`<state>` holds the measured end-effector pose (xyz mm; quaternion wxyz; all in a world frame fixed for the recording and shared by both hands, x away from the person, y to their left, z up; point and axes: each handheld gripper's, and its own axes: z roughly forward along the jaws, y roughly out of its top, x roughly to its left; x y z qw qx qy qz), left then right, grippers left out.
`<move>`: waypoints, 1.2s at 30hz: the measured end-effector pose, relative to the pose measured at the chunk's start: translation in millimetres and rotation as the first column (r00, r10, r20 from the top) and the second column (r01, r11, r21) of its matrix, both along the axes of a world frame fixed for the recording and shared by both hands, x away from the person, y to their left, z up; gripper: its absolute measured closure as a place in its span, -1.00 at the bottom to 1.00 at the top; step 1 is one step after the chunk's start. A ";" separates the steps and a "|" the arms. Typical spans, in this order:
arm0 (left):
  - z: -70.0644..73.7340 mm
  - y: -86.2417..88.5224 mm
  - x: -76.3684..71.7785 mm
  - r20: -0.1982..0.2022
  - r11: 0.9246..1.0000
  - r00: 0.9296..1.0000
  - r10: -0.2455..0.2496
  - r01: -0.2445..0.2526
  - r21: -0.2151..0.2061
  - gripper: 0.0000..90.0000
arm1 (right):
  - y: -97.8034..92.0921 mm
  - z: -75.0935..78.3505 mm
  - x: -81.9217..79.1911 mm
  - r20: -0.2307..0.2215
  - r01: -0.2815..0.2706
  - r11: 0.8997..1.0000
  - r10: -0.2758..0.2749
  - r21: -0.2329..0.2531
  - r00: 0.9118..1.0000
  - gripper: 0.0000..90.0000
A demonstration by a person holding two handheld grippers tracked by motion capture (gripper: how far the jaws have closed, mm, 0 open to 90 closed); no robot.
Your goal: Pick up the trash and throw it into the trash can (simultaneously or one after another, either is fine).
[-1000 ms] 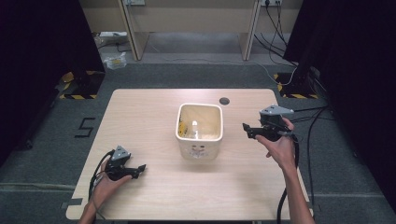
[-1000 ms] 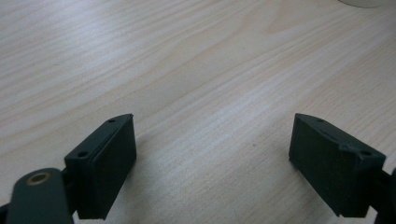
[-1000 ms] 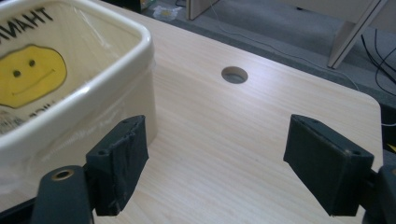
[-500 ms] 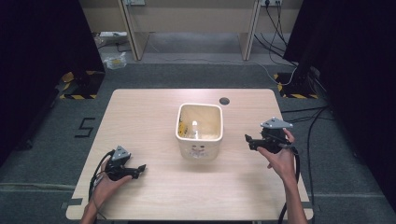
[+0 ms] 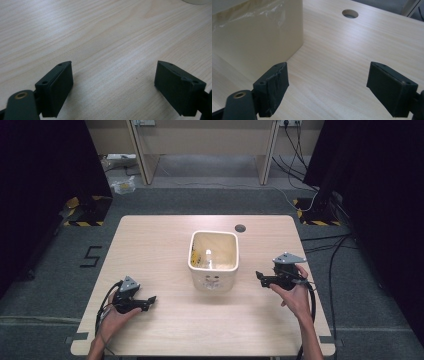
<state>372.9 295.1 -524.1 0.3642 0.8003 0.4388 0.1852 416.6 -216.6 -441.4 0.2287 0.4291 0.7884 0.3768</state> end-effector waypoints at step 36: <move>0.0 -0.1 0.0 0.000 1.000 1.000 0.000 0.000 0.002 -0.68 | -8.5 -41.7 -35.7 -0.075 0.043 0.999 -0.043 -0.001 0.996 -0.61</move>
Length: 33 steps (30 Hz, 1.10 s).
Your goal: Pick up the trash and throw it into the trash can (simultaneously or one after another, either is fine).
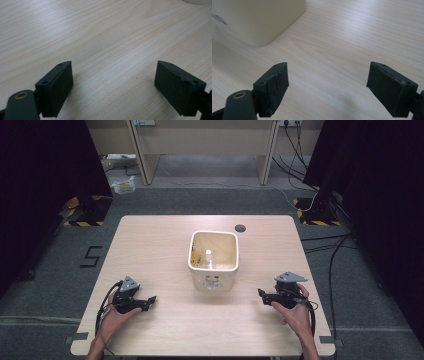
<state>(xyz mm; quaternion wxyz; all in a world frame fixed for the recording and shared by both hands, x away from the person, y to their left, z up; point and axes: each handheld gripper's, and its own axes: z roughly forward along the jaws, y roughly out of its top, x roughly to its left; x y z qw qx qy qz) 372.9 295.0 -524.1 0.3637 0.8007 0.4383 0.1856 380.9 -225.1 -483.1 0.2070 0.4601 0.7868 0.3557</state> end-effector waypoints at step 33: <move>0.0 0.0 0.0 0.000 1.000 1.000 0.000 0.000 0.000 -0.68 | -9.4 -13.1 -34.5 -0.024 0.031 0.999 -0.031 -0.031 0.999 -0.60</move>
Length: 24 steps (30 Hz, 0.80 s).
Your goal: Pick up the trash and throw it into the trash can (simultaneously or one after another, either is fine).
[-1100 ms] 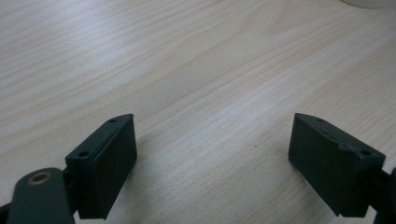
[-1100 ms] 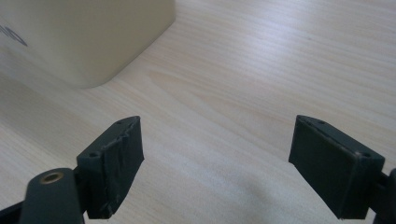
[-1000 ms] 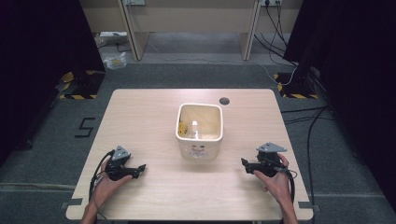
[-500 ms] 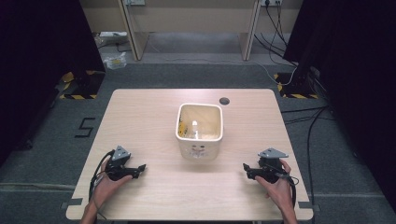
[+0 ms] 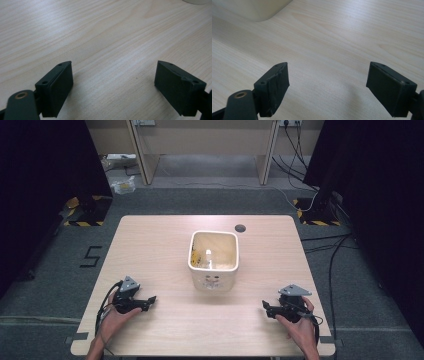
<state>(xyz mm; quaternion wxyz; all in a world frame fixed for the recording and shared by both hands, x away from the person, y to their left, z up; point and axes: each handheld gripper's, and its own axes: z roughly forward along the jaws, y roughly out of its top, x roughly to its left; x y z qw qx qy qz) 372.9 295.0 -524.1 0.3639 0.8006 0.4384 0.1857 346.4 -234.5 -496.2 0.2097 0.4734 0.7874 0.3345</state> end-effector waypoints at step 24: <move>0.0 0.0 0.0 0.000 1.000 1.000 0.000 0.000 0.000 -0.68 | -2.9 -13.8 -13.6 -0.025 -0.008 1.000 0.008 -0.021 1.000 -0.59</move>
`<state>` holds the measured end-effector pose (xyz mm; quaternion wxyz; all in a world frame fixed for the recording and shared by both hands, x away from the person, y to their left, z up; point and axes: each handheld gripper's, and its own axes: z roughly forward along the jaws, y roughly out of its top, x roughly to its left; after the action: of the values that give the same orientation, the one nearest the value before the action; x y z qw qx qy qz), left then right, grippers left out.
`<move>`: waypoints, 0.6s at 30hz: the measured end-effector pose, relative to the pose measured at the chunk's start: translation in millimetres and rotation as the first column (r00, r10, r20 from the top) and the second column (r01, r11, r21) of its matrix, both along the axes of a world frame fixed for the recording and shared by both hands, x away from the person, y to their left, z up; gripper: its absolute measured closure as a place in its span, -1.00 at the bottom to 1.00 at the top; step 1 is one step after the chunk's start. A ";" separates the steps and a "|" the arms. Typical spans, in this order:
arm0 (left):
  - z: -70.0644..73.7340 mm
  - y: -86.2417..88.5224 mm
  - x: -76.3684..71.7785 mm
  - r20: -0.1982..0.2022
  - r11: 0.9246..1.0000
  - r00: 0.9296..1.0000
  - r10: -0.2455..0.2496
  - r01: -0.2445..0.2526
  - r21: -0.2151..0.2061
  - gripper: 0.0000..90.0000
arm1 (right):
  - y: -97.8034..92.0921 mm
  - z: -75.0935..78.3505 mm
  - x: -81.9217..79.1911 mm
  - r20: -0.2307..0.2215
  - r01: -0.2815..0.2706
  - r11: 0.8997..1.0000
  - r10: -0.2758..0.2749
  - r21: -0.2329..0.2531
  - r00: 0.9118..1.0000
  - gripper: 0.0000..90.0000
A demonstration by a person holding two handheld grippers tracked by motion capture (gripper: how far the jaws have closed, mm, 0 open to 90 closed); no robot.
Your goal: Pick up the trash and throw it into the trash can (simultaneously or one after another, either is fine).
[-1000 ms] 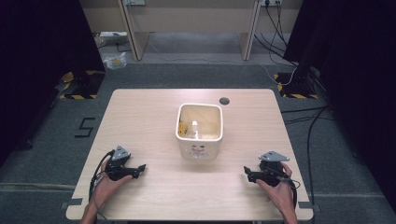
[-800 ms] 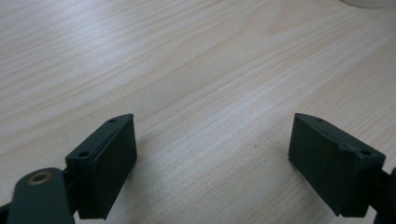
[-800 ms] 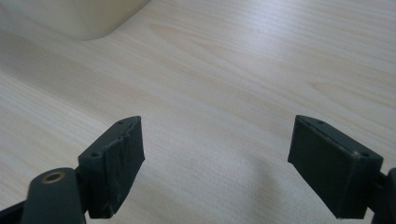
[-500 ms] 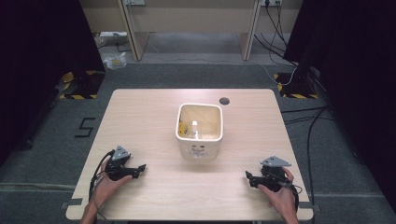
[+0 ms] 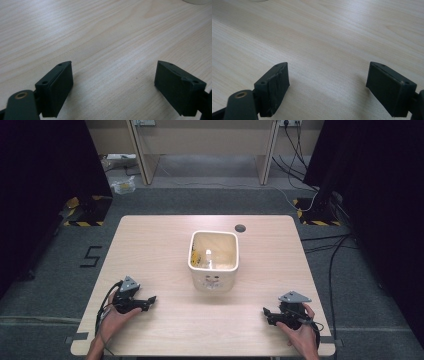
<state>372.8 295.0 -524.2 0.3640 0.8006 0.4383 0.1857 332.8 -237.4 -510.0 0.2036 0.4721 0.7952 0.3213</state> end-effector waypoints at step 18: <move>0.0 0.0 0.0 0.000 1.000 1.000 0.000 0.000 0.000 -0.68 | -1.4 -6.1 -12.3 0.019 0.008 1.000 -0.008 0.020 1.000 -0.67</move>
<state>372.8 295.0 -524.2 0.3639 0.8007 0.4382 0.1858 320.5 -238.8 -516.1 0.2081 0.4742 0.7881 0.3329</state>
